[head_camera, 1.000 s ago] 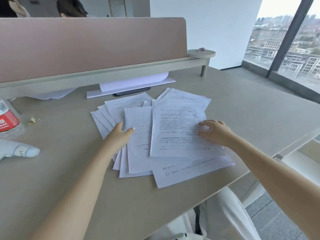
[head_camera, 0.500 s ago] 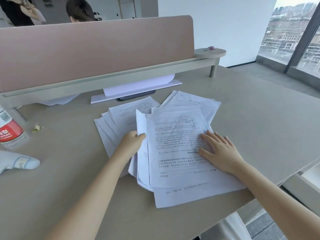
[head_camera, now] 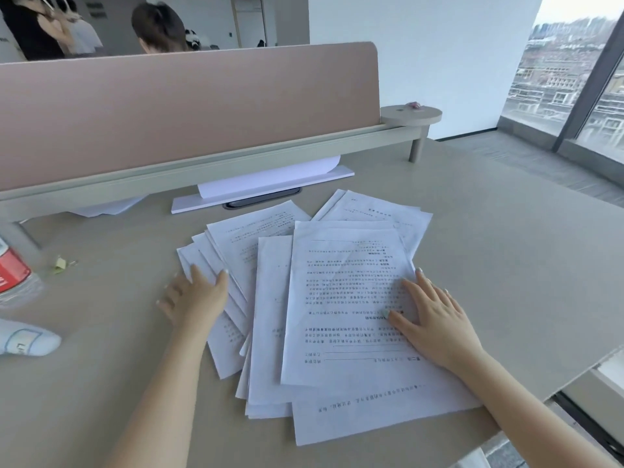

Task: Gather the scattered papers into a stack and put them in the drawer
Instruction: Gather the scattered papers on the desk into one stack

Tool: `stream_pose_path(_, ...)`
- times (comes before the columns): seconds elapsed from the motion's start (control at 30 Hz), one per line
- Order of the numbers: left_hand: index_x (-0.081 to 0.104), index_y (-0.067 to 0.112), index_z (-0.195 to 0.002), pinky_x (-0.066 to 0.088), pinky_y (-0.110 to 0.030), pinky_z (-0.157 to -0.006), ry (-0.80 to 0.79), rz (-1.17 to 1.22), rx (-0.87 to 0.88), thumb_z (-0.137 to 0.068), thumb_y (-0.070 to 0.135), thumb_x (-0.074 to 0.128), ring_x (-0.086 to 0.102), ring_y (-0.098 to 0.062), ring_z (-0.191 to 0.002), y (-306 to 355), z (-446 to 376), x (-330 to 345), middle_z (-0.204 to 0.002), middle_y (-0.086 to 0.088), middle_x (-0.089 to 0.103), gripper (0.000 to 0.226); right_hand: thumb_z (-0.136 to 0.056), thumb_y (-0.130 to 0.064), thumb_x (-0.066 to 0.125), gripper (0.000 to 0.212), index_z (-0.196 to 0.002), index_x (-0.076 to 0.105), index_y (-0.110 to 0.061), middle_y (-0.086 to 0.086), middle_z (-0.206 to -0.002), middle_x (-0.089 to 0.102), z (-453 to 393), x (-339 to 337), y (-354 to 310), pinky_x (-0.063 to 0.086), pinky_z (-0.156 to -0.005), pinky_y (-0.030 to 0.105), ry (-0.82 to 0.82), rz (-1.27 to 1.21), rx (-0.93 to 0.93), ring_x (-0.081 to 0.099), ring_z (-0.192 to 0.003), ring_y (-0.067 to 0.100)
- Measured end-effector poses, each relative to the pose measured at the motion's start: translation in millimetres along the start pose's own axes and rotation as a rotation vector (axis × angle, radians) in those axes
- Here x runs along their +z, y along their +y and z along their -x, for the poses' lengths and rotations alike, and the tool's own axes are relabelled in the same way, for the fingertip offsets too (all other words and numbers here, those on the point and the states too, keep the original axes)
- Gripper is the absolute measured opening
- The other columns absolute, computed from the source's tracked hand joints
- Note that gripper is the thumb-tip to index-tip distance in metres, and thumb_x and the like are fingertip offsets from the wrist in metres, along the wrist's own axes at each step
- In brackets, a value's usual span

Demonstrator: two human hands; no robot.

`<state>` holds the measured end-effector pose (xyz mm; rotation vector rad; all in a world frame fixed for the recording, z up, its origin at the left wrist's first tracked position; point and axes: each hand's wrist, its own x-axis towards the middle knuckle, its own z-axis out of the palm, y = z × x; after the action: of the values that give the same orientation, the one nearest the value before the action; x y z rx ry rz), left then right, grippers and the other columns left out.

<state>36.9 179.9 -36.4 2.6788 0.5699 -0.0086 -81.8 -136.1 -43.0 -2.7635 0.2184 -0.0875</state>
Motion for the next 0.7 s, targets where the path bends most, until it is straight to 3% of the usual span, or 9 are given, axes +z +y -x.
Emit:
stream_pose_path(0.13, 0.014, 0.011, -0.147, 0.023, -0.045, -0.11, -0.044, 0.226, 0.025, -0.089, 0.049, 0.04, 0.028, -0.033, -0.138, 2, -10, -1, -0.152, -0.014, 0.03, 0.075, -0.082, -0.065, 0.036, 0.074, -0.146, 0.01, -0.037, -0.004, -0.16, -0.005, -5, -1, -2, -0.002, -0.12, 0.033, -0.038, 0.003, 0.023, -0.004, -0.147, 0.014)
stream_pose_path(0.2, 0.011, 0.016, -0.149, 0.033, -0.035, -0.096, -0.066, 0.528, 0.043, -0.089, 0.041, 0.047, 0.048, -0.023, -0.117, 15, -11, -8, -0.136, 0.001, 0.047, 0.075, -0.081, -0.067, 0.034, 0.072, -0.145, 0.012, -0.04, -0.004, -0.16, -0.001, -7, -1, -4, -0.002, -0.12, 0.035, -0.046, 0.022, 0.016, -0.003, -0.147, 0.015)
stream_pose_path(0.27, 0.01, 0.016, -0.148, 0.034, -0.032, -0.091, -0.054, 0.708, -0.005, -0.088, 0.033, 0.051, 0.053, -0.016, -0.104, 29, -16, -17, -0.121, 0.008, 0.051, 0.074, -0.081, -0.068, 0.032, 0.071, -0.144, 0.012, -0.041, -0.004, -0.16, 0.001, -7, 0, -4, -0.002, -0.12, 0.036, -0.037, 0.027, 0.019, -0.002, -0.147, 0.015)
stream_pose_path(0.33, 0.018, 0.013, -0.146, 0.031, -0.036, -0.106, -0.126, 0.926, -0.137, -0.086, 0.032, 0.055, 0.043, -0.023, -0.131, 38, -27, -21, -0.147, -0.003, 0.04, 0.073, -0.081, -0.068, 0.03, 0.072, -0.144, 0.011, -0.04, -0.005, -0.16, 0.001, -6, 1, -4, -0.002, -0.12, 0.035, -0.034, 0.031, 0.025, -0.002, -0.147, 0.014)
stream_pose_path(0.4, 0.034, 0.012, -0.142, 0.027, -0.028, -0.107, -0.263, 1.091, -0.224, -0.086, 0.032, 0.058, 0.032, -0.018, -0.139, 43, -37, -21, -0.152, -0.004, 0.034, 0.064, -0.081, -0.068, 0.03, 0.072, -0.145, 0.011, -0.039, -0.005, -0.16, 0.002, -5, 0, -4, -0.001, -0.12, 0.035, -0.028, 0.032, 0.029, -0.002, -0.147, 0.013)
stream_pose_path(0.5, 0.05, 0.01, -0.128, 0.031, -0.022, -0.09, -0.322, 1.079, -0.167, -0.084, 0.034, 0.061, 0.046, -0.015, -0.124, 47, -35, -21, -0.135, 0.001, 0.051, 0.051, -0.083, -0.066, 0.032, 0.071, -0.144, 0.012, -0.037, -0.004, -0.16, 0.004, -5, -1, -5, -0.001, -0.12, 0.035, -0.013, 0.022, 0.03, -0.001, -0.147, 0.014)
stream_pose_path(0.6, 0.053, 0.017, -0.089, 0.035, -0.026, -0.073, -0.285, 0.856, 0.028, -0.088, 0.018, 0.056, 0.049, -0.016, -0.082, 52, -20, -17, -0.089, -0.001, 0.053, 0.003, -0.084, -0.064, 0.033, 0.07, -0.144, 0.013, -0.035, -0.004, -0.16, 0.004, -4, -1, -6, -0.004, -0.119, 0.037, -0.009, 0.011, 0.055, -0.006, -0.147, 0.016)
stream_pose_path(0.67, 0.049, 0.023, -0.075, 0.03, -0.024, -0.058, -0.282, 0.749, 0.14, -0.086, 0.005, 0.049, 0.039, -0.013, -0.065, 51, -13, -8, -0.078, 0.0, 0.049, 0.022, -0.084, -0.064, 0.034, 0.07, -0.144, 0.013, -0.035, -0.003, -0.16, 0.004, -4, -1, -6, -0.004, -0.119, 0.038, -0.009, 0.01, 0.068, -0.007, -0.147, 0.017)
stream_pose_path(0.7, 0.053, 0.023, -0.079, 0.029, -0.023, -0.056, -0.279, 0.731, 0.185, -0.084, 0.001, 0.047, 0.039, -0.013, -0.064, 50, -9, -7, -0.082, -0.002, 0.051, 0.023, -0.084, -0.064, 0.034, 0.07, -0.144, 0.013, -0.035, -0.002, -0.16, 0.004, -5, -1, -6, -0.004, -0.119, 0.039, -0.008, 0.01, 0.07, -0.007, -0.147, 0.017)
